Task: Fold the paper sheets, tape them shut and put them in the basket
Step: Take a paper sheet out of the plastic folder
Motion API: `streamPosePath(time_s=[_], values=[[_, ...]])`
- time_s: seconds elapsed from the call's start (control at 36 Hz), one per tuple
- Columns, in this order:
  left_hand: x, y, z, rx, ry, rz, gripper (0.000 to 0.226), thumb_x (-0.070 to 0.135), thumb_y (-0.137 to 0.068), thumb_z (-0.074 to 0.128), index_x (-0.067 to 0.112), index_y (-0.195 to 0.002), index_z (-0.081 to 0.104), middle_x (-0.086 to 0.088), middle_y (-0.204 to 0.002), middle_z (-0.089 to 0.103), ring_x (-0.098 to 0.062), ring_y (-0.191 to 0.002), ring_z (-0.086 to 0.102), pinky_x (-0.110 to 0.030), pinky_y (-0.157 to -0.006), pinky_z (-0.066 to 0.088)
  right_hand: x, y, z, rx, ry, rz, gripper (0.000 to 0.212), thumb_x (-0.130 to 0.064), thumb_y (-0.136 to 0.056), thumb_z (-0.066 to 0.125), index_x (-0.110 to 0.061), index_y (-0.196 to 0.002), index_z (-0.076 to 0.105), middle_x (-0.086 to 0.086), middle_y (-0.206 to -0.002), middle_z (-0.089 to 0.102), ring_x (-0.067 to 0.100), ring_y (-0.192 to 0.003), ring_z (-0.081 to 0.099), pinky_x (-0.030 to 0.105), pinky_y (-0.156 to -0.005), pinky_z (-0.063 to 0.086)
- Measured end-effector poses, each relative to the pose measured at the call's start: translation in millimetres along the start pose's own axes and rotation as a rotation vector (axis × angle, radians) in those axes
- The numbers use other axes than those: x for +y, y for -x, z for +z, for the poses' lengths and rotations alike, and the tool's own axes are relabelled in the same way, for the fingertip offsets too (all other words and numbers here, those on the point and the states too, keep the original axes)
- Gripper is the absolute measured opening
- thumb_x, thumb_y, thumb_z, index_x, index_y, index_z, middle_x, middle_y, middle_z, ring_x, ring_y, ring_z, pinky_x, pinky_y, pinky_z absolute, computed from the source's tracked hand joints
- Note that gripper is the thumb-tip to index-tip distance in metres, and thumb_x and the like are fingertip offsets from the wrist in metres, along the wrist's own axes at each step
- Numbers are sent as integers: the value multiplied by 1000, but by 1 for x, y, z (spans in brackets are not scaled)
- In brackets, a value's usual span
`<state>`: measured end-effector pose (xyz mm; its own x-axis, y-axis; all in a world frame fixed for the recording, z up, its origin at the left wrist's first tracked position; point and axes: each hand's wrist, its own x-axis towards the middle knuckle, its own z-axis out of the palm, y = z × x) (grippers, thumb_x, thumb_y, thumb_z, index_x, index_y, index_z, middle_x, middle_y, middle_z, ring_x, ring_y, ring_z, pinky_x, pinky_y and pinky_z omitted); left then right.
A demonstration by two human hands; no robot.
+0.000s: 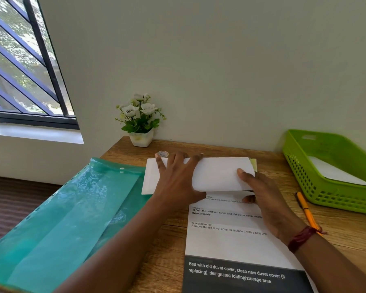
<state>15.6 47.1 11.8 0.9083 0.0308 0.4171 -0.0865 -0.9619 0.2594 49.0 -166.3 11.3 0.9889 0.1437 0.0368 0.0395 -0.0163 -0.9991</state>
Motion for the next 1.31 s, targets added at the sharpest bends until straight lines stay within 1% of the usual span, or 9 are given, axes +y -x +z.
streamPosePath(time_s=[0.08, 0.22, 0.42, 0.53, 0.61, 0.72, 0.86, 1.03, 1.31], values=[[-1, 0, 0, -8, -11, 11, 96, 57, -65, 75, 38, -147, 28, 0, -135, 35, -22, -135, 24, -67, -114, -10, 1, 2, -1, -33, -22, -1, 15, -31, -86, 71, -21, -96, 75, -1, -100, 75, 17, -88, 66, 34, -67, 52], [-6, -1, -1, -36, -39, 38, 103, 69, -61, 71, 39, -147, 24, 0, -135, 36, -23, -134, 26, -72, -112, -4, 3, 0, -3, -15, -104, -5, 25, -18, -83, 75, -16, -108, 72, -3, -104, 75, 14, -85, 71, 27, -60, 55], [-4, -4, -5, -190, -60, 18, 109, 93, -61, 49, 40, -149, 12, 1, -143, 36, -23, -139, 28, -75, -110, 6, 1, -10, -14, 84, -190, -85, 30, -8, -81, 75, -17, -109, 70, 7, -109, 73, 15, -83, 71, 22, -57, 56], [-3, -4, -14, -155, 89, -21, 90, 86, -75, 42, 37, -148, 22, 3, -149, 42, -22, -135, 41, -62, -112, 26, -5, -13, -18, 118, -296, -134, 44, 0, -83, 71, -15, -123, 65, 5, -107, 73, 15, -76, 71, 30, -57, 59], [-6, -6, -18, -117, 214, -31, 76, 74, -81, 54, 36, -143, 32, 5, -119, 61, -15, -106, 56, -43, -94, 48, -8, -16, -22, 170, -343, -170, 55, 4, -84, 67, -16, -134, 55, -9, -93, 74, 9, -66, 68, 30, -52, 58], [-8, -9, -20, -130, 310, -36, 56, 50, -88, 66, 30, -136, 46, 9, -92, 59, -8, -84, 54, -29, -76, 50, -5, -19, -26, 234, -288, -219, 67, 2, -85, 69, -23, -143, 46, 3, -123, 66, 11, -88, 69, 26, -56, 57], [-6, -7, -21, -270, 475, -83, 44, 46, -86, 70, 31, -126, 57, -1, -92, 66, -14, -83, 62, -32, -74, 54, -1, -22, -26, 282, -261, -230, 71, -1, -86, 69, -17, -148, 39, 5, -114, 68, 17, -89, 67, 27, -53, 57], [-1, -8, -19, -366, 827, -231, 36, 41, -84, 74, 36, -118, 60, 1, -82, 71, -17, -77, 70, -36, -69, 58, -2, -23, -27, 306, -283, -211, 40, -1, -89, 66, -13, -125, 56, -10, -79, 71, 4, -63, 66, 25, -44, 52], [16, -1, -8, -584, 1046, -323, 51, 21, -87, 74, 29, -131, 49, -6, -112, 72, -22, -97, 72, -37, -87, 59, 8, -23, -22, 95, -179, -105, 30, -4, -87, 69, -15, -115, 64, 0, -84, 74, 11, -58, 58, 20, -39, 41]])
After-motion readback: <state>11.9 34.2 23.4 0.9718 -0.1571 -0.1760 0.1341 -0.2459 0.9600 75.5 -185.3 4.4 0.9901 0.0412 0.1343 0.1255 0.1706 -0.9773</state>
